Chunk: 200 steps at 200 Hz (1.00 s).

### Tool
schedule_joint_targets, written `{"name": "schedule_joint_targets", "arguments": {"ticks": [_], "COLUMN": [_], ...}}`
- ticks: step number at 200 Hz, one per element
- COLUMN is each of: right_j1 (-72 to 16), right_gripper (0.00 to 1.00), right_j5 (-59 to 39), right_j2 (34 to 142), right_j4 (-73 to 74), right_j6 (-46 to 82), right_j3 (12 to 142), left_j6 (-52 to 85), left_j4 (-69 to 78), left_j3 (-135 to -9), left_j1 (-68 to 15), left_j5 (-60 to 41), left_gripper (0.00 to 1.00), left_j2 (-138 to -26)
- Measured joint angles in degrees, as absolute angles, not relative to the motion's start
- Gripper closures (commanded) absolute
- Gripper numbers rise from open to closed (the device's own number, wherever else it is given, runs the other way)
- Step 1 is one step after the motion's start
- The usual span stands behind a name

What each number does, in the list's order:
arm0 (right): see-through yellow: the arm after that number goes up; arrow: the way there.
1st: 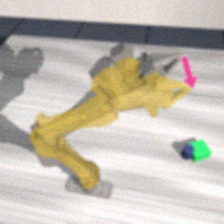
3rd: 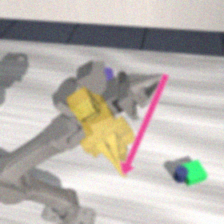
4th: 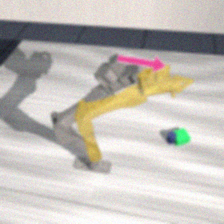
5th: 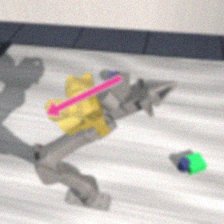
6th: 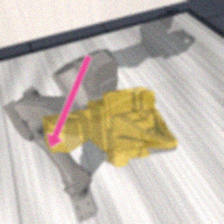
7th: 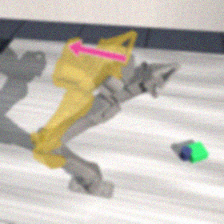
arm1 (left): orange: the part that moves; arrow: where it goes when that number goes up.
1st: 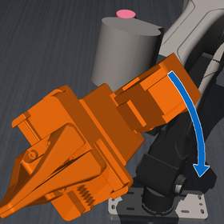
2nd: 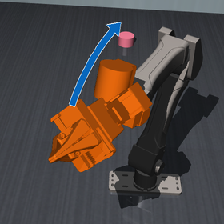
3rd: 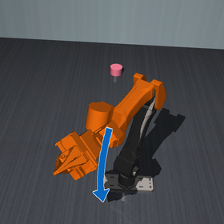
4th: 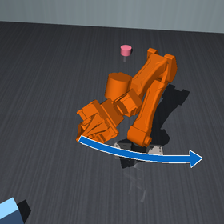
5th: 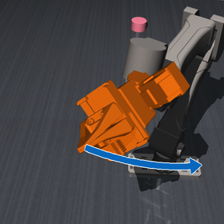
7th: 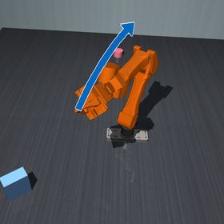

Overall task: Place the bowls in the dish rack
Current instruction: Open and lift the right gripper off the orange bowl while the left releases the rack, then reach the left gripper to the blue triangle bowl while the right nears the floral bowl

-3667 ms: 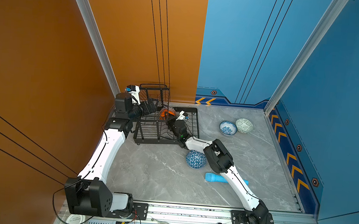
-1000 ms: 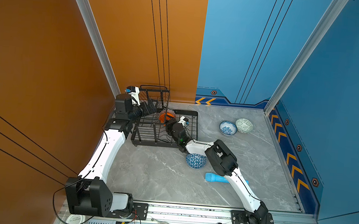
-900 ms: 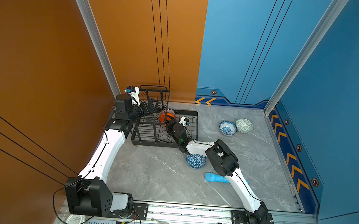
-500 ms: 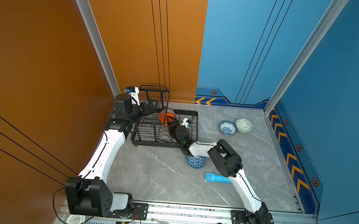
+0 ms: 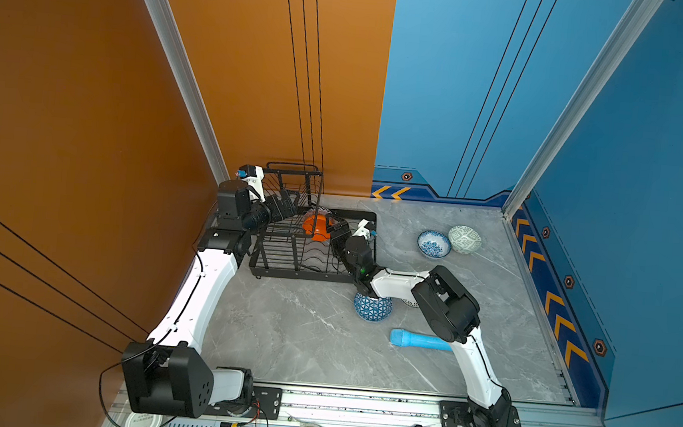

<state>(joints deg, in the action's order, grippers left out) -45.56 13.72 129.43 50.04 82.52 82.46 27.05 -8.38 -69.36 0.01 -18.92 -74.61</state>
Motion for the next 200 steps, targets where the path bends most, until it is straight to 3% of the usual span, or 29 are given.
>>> {"name": "schedule_joint_targets", "arguments": {"ticks": [76, 200], "right_j1": [-42.04, -26.85], "right_gripper": [0.00, 0.00], "right_j5": [9.78, 3.09], "right_j2": [118.89, 88.01], "right_j4": [43.88, 10.94], "right_j6": [77.08, 55.81], "right_j3": [77.25, 65.49], "left_j6": [25.80, 19.09], "left_j4": [-8.36, -15.79], "left_j3": [-69.30, -72.14], "left_j1": [-3.31, -31.29], "left_j5": [-17.17, -5.54], "left_gripper": [0.02, 0.02], "left_j2": [-71.81, -75.07]}}
